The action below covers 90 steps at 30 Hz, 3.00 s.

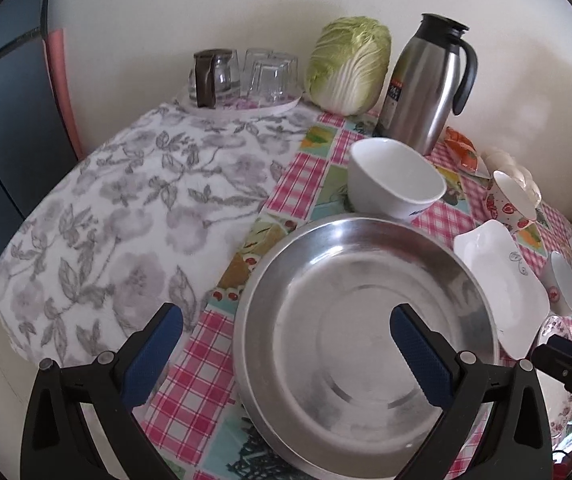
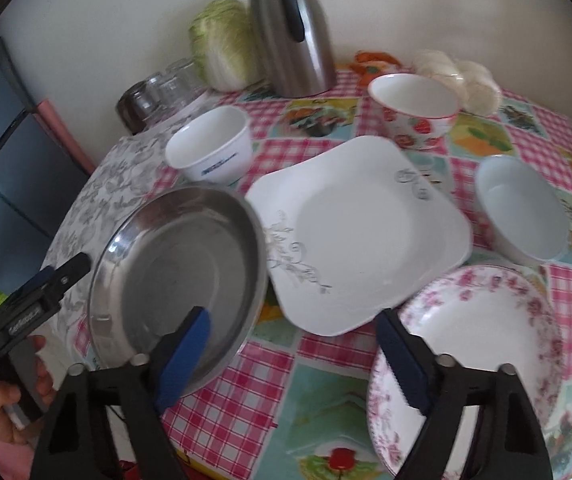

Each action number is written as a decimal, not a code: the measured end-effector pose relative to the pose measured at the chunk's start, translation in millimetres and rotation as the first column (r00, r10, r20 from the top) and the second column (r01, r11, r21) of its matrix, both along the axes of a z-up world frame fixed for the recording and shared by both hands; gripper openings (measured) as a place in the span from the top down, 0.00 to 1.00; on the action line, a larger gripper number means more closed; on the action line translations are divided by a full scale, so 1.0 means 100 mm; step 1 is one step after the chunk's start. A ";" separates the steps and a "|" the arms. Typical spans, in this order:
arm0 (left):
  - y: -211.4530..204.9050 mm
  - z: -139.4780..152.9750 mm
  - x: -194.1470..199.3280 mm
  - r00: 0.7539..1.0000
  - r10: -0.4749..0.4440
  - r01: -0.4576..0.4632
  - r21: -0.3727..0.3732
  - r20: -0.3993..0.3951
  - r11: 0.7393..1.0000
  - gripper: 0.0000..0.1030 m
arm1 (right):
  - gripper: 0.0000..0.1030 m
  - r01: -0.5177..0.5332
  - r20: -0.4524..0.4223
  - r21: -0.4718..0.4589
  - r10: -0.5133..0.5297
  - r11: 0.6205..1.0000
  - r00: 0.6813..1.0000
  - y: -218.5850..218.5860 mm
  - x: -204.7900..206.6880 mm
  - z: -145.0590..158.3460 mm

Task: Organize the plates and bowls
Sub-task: 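Move the right gripper to the steel basin rim and close on it, then lift the steel basin with the right gripper and carry it aside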

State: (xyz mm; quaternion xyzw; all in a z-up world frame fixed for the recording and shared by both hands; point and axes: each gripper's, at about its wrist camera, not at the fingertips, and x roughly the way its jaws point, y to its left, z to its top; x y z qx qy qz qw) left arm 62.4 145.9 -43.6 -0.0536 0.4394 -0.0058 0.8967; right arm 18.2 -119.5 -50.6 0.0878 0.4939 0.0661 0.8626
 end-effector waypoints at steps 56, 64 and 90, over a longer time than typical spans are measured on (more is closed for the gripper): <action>0.00 -0.19 0.12 0.992 -0.004 0.006 0.014 -0.123 1.000 0.74 | 0.85 -0.088 -0.045 0.113 0.093 0.990 0.995 0.18 0.34 -0.29; -0.32 0.35 0.13 0.999 -0.027 0.028 0.028 -0.034 0.999 0.74 | 0.85 -0.041 0.048 0.207 0.032 0.978 0.998 -0.18 0.23 0.04; -1.69 1.21 0.37 0.978 -0.173 0.182 -0.081 0.113 0.980 0.74 | 0.83 0.165 0.258 0.400 -0.283 0.902 0.924 -1.64 -0.22 0.79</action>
